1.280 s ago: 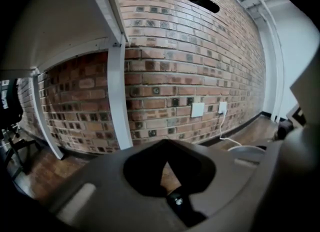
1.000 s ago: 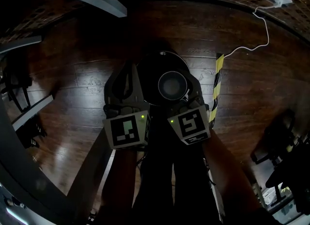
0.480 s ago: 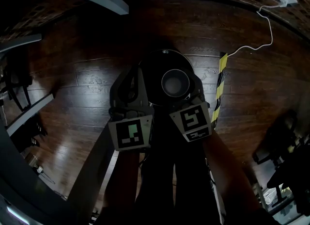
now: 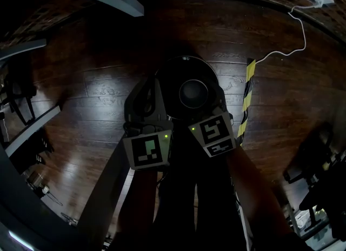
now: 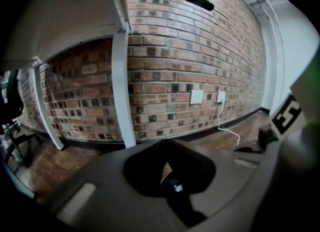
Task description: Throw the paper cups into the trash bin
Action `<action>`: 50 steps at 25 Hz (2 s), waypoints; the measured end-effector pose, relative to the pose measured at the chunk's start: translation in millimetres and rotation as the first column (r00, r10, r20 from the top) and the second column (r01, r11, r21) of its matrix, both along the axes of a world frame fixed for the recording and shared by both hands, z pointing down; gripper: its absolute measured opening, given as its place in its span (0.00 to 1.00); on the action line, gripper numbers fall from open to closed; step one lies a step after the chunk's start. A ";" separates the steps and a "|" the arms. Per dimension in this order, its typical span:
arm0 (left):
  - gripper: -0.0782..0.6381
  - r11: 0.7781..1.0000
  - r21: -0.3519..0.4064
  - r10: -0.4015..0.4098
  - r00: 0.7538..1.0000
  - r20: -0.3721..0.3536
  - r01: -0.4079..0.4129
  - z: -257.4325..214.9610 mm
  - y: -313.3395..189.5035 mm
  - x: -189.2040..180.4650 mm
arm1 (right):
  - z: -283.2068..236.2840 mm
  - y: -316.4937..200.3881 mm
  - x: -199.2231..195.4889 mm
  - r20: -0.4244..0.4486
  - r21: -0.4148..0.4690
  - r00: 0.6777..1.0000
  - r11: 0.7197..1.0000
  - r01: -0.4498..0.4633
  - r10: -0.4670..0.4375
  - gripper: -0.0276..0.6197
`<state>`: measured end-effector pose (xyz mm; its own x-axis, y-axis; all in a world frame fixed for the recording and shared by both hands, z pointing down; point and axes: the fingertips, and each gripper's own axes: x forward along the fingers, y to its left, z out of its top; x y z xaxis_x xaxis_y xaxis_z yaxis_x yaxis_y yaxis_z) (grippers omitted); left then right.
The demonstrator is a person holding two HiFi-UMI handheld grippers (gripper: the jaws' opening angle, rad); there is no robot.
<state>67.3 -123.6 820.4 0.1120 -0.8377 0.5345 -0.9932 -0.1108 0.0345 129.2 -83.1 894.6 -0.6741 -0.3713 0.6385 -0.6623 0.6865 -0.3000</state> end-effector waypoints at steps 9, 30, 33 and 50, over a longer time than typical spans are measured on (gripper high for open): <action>0.12 1.000 -0.001 -0.007 1.000 0.000 0.007 1.3 -0.8 0.9 | 9.7 1.2 1.7 0.002 -0.026 1.000 1.000 0.011 -0.011 0.70; 0.12 0.994 0.105 -0.022 1.000 -0.015 0.023 -93.1 -36.3 10.4 | -124.0 -55.8 15.0 0.076 0.144 0.994 0.985 -0.095 0.085 0.55; 0.12 0.992 0.123 -0.029 0.999 -0.018 0.031 -119.9 -39.1 10.0 | -156.4 -65.6 14.7 0.073 0.184 0.993 0.978 -0.101 0.088 0.50; 0.12 0.952 0.307 0.015 1.000 -0.007 -0.012 -297.9 -56.9 16.9 | -334.0 -101.3 16.5 0.102 0.378 0.983 0.908 -0.181 0.154 0.28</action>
<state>84.2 -180.5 522.5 0.1279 -0.9596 0.2507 -0.9914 -0.1307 0.0054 145.8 -184.4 560.6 -0.6173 -0.6896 0.3786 -0.7650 0.6384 -0.0845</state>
